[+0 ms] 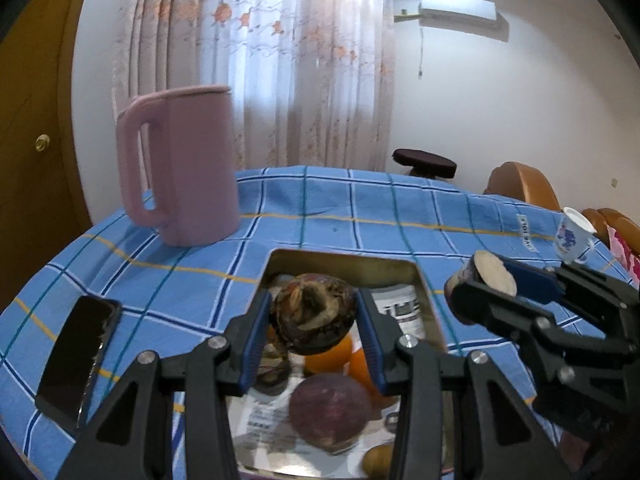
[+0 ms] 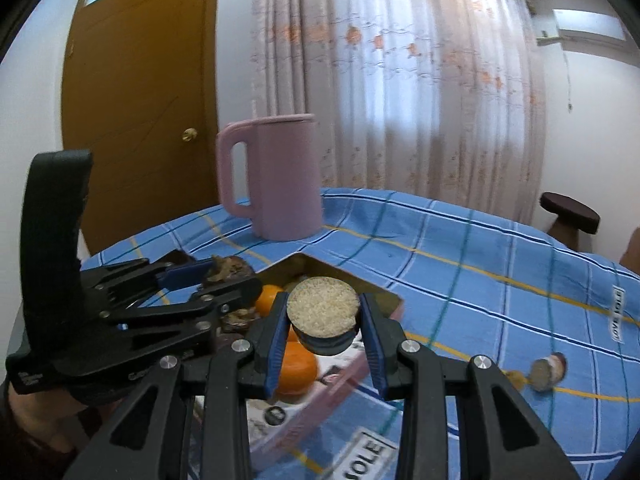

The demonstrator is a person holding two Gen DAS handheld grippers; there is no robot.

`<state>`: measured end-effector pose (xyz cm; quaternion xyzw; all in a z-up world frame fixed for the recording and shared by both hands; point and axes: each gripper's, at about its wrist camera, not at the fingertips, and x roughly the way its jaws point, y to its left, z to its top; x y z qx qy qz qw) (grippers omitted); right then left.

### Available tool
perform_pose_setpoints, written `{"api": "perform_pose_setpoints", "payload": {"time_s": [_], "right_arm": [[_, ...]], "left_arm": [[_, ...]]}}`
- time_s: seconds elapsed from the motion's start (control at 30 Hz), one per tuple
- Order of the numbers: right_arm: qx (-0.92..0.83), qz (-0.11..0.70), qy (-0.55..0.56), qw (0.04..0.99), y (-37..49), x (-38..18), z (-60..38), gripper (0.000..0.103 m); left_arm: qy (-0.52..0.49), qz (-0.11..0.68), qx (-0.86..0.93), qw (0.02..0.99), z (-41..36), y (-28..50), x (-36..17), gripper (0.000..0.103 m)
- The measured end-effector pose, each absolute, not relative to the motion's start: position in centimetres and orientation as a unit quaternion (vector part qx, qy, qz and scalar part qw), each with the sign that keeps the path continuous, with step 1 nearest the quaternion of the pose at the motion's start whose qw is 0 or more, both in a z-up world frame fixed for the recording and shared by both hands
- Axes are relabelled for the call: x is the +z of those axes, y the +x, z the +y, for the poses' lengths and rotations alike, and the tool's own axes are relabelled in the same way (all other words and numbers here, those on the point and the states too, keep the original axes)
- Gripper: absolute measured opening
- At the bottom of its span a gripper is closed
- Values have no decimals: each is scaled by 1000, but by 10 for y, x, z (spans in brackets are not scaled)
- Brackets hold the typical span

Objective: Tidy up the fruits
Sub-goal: 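Open the left gripper over the tin while the right releases the jar inside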

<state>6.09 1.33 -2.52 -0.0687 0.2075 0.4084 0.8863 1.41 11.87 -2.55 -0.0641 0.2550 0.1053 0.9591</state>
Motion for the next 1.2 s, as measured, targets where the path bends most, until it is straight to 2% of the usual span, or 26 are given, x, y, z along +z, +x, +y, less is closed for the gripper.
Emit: {"api": "perform_pose_setpoints", "payload": {"time_s": [0.73, 0.8, 0.87, 0.93, 1.0, 1.1, 1.2], "right_arm": [[442, 262, -136, 847, 51, -63, 43, 37], [447, 265, -134, 844, 52, -64, 43, 44], [447, 266, -133, 844, 53, -64, 42, 46], [447, 267, -133, 844, 53, -64, 41, 50], [442, 263, -131, 848, 53, -63, 39, 53], [436, 256, -125, 854, 53, -59, 30, 54], [421, 245, -118, 865, 55, -51, 13, 54]], "left_arm": [[-67, 309, 104, 943, 130, 20, -53, 45], [-65, 307, 106, 944, 128, 19, -52, 45], [-64, 307, 106, 944, 127, 19, -51, 46], [-65, 304, 106, 944, 126, 18, -49, 50], [-64, 299, 112, 946, 126, 15, -46, 68], [-67, 281, 118, 950, 124, 8, -37, 86], [-71, 265, 113, 955, 119, 5, -29, 94]]}}
